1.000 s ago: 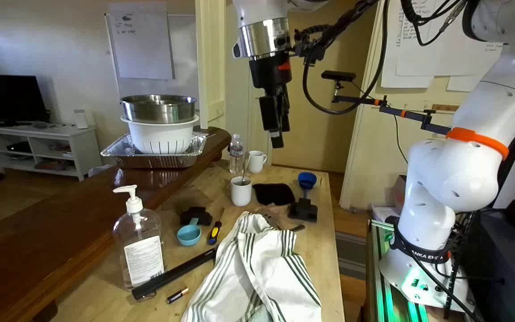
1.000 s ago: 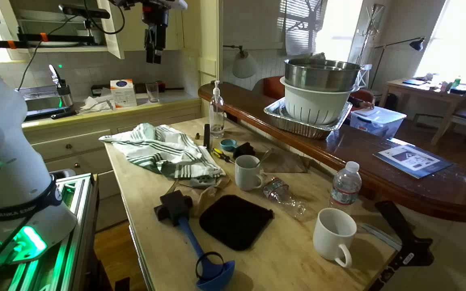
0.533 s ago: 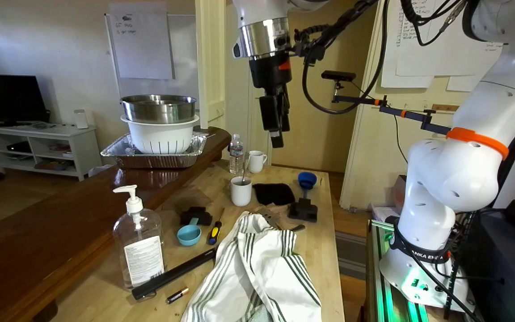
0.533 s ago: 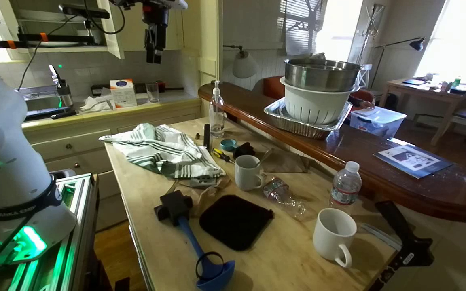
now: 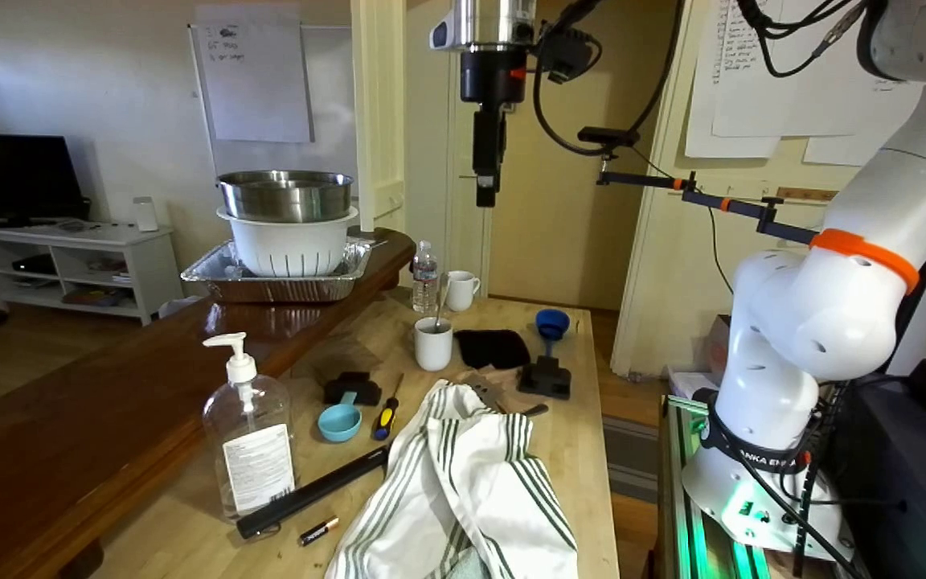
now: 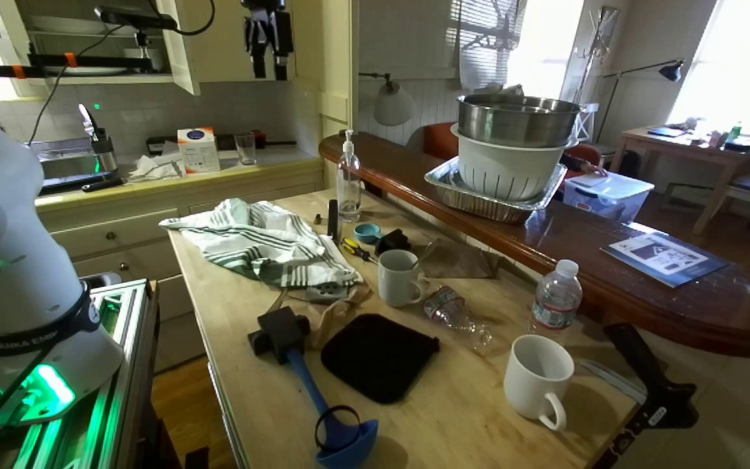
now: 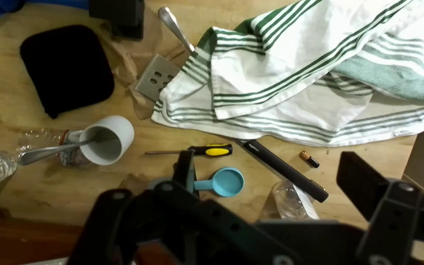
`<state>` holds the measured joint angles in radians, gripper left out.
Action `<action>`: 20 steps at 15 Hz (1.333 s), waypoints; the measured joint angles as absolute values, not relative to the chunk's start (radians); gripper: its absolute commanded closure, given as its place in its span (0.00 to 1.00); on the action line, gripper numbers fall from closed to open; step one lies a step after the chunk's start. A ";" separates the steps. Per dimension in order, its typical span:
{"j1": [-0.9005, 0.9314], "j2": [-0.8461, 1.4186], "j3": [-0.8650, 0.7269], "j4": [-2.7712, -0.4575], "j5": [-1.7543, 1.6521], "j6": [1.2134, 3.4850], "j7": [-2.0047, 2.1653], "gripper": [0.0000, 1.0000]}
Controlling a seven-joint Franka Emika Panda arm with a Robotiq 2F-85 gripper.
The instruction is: Remove the fork from the mug and place it on the counter.
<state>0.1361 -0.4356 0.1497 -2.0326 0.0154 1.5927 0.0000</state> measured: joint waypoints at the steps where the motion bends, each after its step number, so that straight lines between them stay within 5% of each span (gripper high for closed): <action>1: 0.134 -0.448 0.124 -2.033 0.015 1.603 -0.049 0.00; 20: 0.083 -0.371 -0.097 -2.001 0.018 1.749 -0.407 0.00</action>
<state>0.0829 -0.3707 -0.0973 -2.0013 0.0178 1.7488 -0.4073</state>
